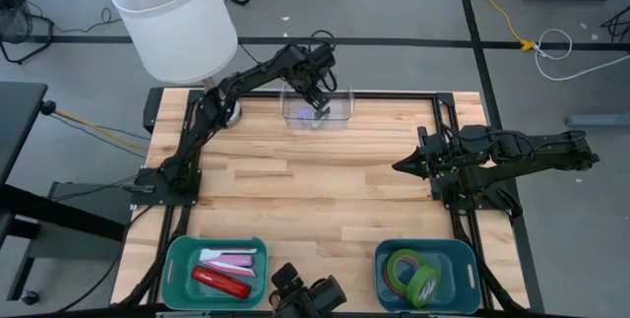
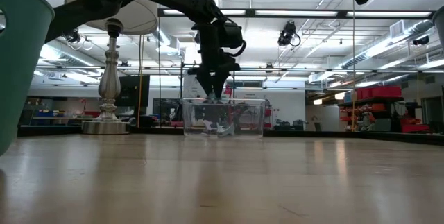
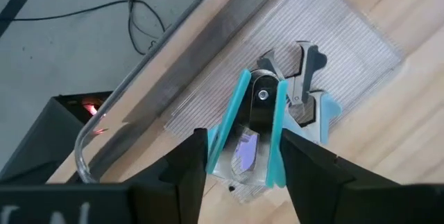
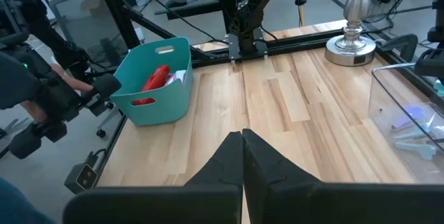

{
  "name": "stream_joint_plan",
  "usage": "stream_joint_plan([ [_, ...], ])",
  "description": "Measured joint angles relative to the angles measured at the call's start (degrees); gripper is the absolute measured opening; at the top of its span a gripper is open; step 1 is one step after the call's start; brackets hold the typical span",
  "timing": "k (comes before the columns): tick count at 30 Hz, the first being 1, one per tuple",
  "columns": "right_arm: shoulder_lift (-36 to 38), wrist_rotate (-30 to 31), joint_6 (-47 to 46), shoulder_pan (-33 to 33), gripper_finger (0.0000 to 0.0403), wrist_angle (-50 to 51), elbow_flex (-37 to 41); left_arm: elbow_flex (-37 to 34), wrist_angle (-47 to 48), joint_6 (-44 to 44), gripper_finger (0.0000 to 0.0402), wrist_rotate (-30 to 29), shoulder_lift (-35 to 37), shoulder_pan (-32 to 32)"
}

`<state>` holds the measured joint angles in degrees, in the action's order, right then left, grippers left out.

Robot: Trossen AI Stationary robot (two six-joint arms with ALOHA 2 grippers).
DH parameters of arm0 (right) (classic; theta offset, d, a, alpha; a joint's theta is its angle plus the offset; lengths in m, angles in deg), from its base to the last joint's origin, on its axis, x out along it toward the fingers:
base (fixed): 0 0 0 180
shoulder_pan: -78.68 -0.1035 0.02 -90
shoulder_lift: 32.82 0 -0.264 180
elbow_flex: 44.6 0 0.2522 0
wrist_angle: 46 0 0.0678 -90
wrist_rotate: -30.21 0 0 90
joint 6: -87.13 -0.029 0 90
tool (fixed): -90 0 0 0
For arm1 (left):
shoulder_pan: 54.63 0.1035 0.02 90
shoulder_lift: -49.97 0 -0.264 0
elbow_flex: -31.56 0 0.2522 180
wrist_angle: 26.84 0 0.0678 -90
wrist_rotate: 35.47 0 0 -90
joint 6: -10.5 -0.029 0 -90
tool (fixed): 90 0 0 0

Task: Pick and place Stapler, Stapler remover, tape
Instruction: Put the light blue staple remover into the transparent bin, then return to Home Position

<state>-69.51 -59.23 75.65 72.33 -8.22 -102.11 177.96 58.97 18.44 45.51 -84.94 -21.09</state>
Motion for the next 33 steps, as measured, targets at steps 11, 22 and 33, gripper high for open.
stream_joint_plan([
  [11,0.0,0.0,0.0,0.0,0.0,0.0,0.0,0.0,0.4,0.5,0.0268,-0.3,0.0,0.0],
  [22,0.0,0.0,0.0,0.0,0.0,0.0,0.0,0.0,1.9,0.4,0.0264,2.7,0.1,-0.1],
  [33,0.0,0.0,0.0,0.0,0.0,0.0,0.0,2.2,6.0,0.4,0.021,9.7,2.0,-1.8],
])
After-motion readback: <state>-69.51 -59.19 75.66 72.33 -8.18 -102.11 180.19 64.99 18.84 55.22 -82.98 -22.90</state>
